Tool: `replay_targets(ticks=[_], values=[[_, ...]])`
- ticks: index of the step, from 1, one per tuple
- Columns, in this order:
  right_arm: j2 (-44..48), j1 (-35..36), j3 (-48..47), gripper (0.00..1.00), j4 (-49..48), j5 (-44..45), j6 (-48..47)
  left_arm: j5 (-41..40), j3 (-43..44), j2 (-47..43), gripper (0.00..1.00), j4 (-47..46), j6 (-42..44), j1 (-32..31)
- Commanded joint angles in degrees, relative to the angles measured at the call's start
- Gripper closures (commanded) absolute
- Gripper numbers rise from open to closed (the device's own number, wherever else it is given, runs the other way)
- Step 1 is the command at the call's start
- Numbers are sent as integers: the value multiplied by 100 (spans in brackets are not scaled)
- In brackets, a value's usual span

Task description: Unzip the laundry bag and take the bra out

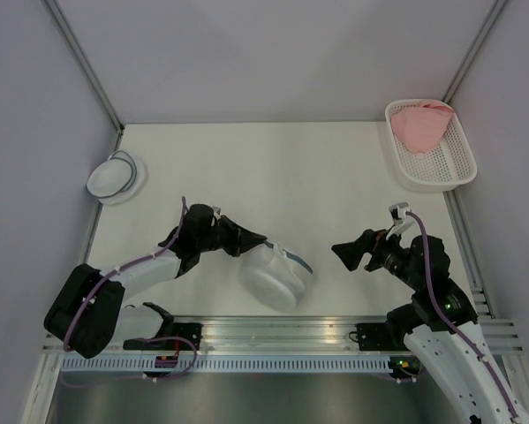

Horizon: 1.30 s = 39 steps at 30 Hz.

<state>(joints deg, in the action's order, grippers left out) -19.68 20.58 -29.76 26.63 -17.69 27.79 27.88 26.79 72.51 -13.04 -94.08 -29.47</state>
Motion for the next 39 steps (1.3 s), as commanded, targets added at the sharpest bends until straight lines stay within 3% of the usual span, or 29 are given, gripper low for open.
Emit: replay_targets(ticks=[1,3,8,11,12,17,19,24,28,31,34,35,36,37,39], values=[[-115,25,-91,2,0,38,-19,341,-85,-175,98,-1180,163,12],[-141,25,-109,2,0,73,-11,262,-182,-324,98,-2199,162,12],[-360,25,-293,2,52,222,-54,183,370,-396,98,-2992,714,38],[-501,16,-425,2,88,310,-107,52,354,-334,98,-4124,1022,117],[-528,25,-460,2,88,345,-107,-53,232,-334,98,-5085,1102,196],[-808,25,-715,2,210,503,-248,-862,-1101,147,98,-7596,946,442],[-975,25,-759,2,211,460,-283,-1003,-1612,473,98,-8211,796,442],[-1643,323,-760,2,35,661,-318,-1196,-2528,817,98,-8206,830,434],[-2170,1227,-821,2,-280,1539,-187,-1180,-2907,800,98,-8171,1050,434],[-2689,2264,-1031,2,-343,2785,-55,-1074,-2942,887,98,-8127,1059,434],[-3321,3598,-1593,2,277,5417,164,-943,-2881,931,98,-8171,1067,443],[-3732,4516,-1725,2,507,6226,313,-881,-2829,949,98,-8162,1076,434],[-3979,4969,-2005,2,744,7618,523,-794,-2767,949,98,-8005,1076,442],[-4217,5539,-2121,2,1156,8006,995,-662,-2714,949,98,-7943,1085,451],[-4763,5694,-2288,2,1248,8378,1473,-478,-2557,958,98,-7811,1129,478]])
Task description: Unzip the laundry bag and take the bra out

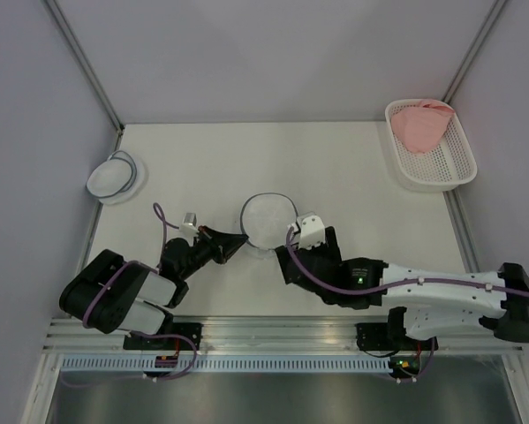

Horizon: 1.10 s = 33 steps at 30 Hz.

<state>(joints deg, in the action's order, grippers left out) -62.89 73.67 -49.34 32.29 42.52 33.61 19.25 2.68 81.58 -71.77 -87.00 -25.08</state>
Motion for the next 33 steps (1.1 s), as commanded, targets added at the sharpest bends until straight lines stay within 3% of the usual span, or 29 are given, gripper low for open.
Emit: replay_targets(ticks=[1,3,8,10,14,18,24,29,33], values=[[-695,376,-348,2,943,2488,1485,448,-75,42,98,-1824,456,56],[-821,376,-357,2,981,2577,1676,484,-92,-2,98,-1797,465,65],[-164,367,284,7,-1108,1112,535,440,-232,-291,98,-1323,447,91],[-66,367,504,16,-1539,716,594,274,-268,-510,98,-1244,308,91],[-267,394,776,19,-2270,92,937,18,-522,-1143,98,-691,96,82],[-636,412,1128,22,-3603,-376,1244,-306,-610,-2197,98,641,43,30],[-1155,464,962,28,-4319,-868,1579,-773,-593,-4508,98,3254,386,-6],[-1234,780,768,29,-4267,-1079,1956,-879,-874,-5494,98,3889,368,-14],[-1059,1000,952,30,-4397,-1317,2238,-817,-1032,-5557,98,3977,307,-6]])
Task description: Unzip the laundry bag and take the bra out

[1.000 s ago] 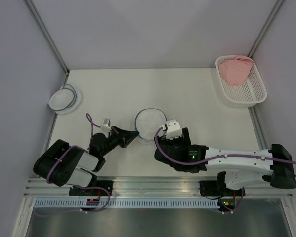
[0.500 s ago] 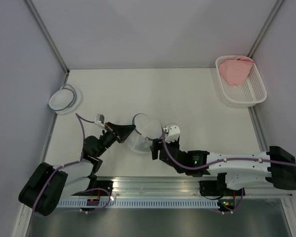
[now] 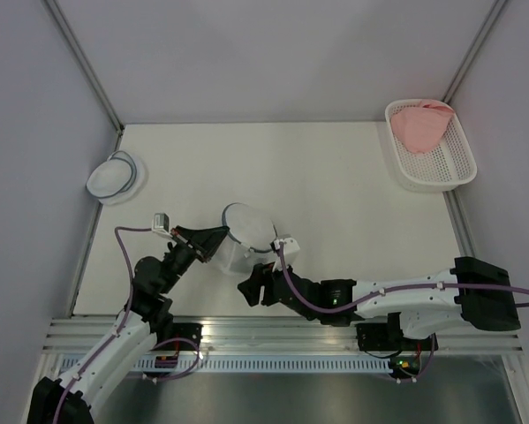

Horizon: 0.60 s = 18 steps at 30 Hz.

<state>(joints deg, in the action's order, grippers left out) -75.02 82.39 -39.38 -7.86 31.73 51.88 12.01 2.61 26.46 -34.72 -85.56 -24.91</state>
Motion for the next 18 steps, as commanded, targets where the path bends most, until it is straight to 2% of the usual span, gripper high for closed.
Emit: replay_targets(ticks=[1,8,13,18], values=[[216,180,17,30,-435,-228,446,-94,-1026,-27,98,273,162,-32],[568,102,272,31,-471,325,253,161,-824,359,98,526,373,-41],[445,-276,500,30,-725,-34,279,381,-815,799,98,870,461,-76],[234,-390,641,30,-1085,-192,341,381,-1052,572,98,1072,408,-93]])
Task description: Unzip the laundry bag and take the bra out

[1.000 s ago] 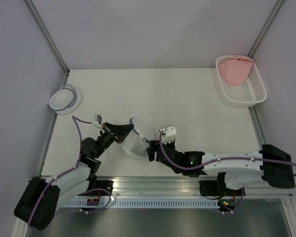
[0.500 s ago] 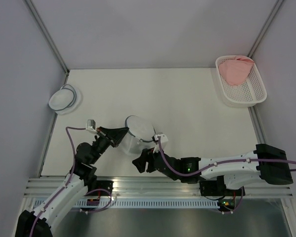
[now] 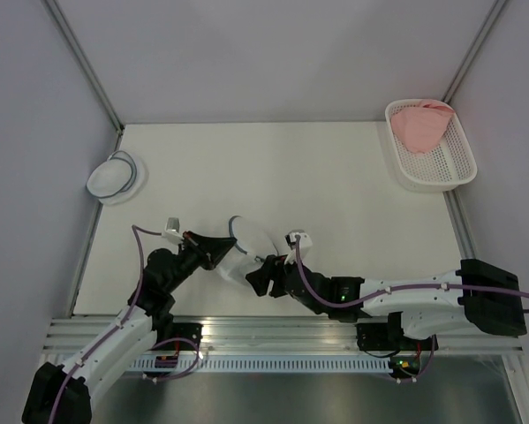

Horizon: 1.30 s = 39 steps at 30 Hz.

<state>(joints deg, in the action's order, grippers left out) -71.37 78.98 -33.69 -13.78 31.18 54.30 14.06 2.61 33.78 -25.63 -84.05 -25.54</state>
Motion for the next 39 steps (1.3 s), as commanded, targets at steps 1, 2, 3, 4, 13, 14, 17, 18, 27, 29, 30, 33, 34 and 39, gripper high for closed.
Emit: replay_targets(ticks=[1,2,3,4,13,14,17,18,27,29,30,33,34,39], values=[[-157,-93,117,30,-564,-225,107,167,-1044,-239,98,268,275,-30],[-175,-146,135,30,-721,-313,115,141,-991,-406,98,391,284,-30],[-236,-242,144,31,-783,-445,107,132,-982,-486,98,566,319,-30],[-263,-278,135,31,-828,-463,89,123,-964,-547,98,646,319,-30],[-570,-612,-163,39,-1258,-946,-174,281,-955,-487,98,717,381,-39],[-605,-621,-216,41,-1293,-973,-227,290,-956,-460,98,691,381,-39],[-632,-629,-348,52,-1320,-1052,-306,316,-964,-451,98,682,389,-39],[-623,-629,-383,54,-1311,-1052,-332,325,-964,-469,98,699,389,-39],[-509,-682,-471,91,-521,-605,-359,325,-1008,-671,98,822,398,-39],[-535,-682,-489,99,-187,-525,-263,334,-1000,-732,98,866,398,-39],[-544,-682,-472,100,-108,-508,-236,334,-999,-759,98,875,390,-39],[-500,-691,-323,72,-28,-839,-218,325,-1008,-838,98,928,381,-39],[-457,-682,-253,58,-176,-972,-262,325,-1008,-847,98,928,381,-39],[-316,-647,91,36,-599,-1685,-333,307,-999,-794,98,893,381,-39]])
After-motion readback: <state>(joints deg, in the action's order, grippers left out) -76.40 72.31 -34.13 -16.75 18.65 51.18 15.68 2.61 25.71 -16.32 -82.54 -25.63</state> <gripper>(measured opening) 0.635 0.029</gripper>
